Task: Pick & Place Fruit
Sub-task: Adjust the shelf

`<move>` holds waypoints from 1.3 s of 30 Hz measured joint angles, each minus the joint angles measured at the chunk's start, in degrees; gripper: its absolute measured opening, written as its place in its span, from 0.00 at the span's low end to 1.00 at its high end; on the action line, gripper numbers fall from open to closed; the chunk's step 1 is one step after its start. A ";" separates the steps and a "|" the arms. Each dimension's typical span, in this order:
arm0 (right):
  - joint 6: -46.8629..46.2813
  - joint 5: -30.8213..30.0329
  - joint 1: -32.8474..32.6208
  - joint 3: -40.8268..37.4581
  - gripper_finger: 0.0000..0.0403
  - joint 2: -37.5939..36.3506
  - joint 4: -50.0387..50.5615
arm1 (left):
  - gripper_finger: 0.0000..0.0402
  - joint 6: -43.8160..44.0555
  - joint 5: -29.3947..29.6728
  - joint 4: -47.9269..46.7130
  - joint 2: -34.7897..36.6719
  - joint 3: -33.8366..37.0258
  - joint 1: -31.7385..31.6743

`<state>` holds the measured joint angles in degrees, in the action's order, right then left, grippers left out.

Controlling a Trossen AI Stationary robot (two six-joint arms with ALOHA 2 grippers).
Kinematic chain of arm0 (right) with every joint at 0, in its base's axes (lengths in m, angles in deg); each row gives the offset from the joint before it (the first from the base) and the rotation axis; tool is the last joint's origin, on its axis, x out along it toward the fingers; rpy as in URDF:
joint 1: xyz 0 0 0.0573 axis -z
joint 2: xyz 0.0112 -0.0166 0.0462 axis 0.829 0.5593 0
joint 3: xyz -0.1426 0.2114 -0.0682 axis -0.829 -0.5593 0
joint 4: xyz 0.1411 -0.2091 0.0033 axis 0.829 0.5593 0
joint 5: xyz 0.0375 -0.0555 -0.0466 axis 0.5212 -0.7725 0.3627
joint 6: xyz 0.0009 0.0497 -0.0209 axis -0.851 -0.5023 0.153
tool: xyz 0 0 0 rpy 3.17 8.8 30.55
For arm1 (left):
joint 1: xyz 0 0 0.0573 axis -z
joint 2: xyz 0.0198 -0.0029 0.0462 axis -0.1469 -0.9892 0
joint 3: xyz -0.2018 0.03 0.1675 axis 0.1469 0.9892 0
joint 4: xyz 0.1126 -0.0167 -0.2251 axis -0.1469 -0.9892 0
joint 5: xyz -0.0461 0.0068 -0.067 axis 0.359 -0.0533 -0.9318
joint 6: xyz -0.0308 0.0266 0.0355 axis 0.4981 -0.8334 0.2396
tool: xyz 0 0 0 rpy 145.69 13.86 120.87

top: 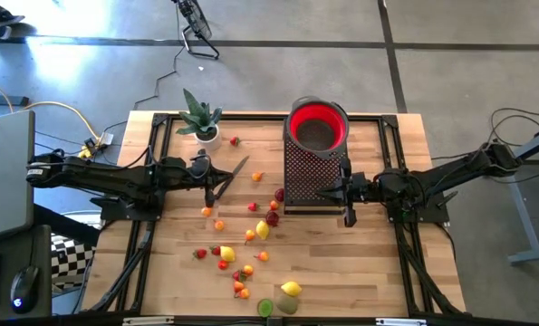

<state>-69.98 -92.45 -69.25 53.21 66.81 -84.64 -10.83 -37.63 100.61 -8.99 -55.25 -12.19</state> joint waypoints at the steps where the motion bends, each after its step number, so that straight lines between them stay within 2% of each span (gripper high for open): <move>1: -0.02 0.00 0.00 0.00 0.01 0.00 0.00 | 0.01 0.65 0.00 -0.41 0.00 0.00 0.00; 15: -0.02 0.02 0.00 0.02 0.01 0.00 0.00 | 0.01 3.63 0.64 -1.98 -0.06 -0.46 0.00; 19: 0.16 0.02 0.00 0.02 0.01 0.00 -0.02 | 0.00 -0.08 0.64 -1.71 -1.27 -2.71 -0.10; 21: 0.36 0.02 0.00 0.02 0.01 0.00 -0.13 | 0.00 -1.63 -0.34 0.38 -3.25 -3.90 -1.04; 26: 1.48 0.02 0.00 0.02 0.01 0.02 -1.00 | 0.00 -2.65 -10.20 13.03 -11.61 -5.41 -4.41; 39: 2.58 0.12 -2.12 0.04 0.01 0.02 -3.22 | 0.00 -3.61 -14.93 22.39 -32.22 -12.86 -9.81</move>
<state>-67.40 -92.32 -71.37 53.25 66.83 -87.86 -14.44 -52.56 123.00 -41.21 -68.11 -22.01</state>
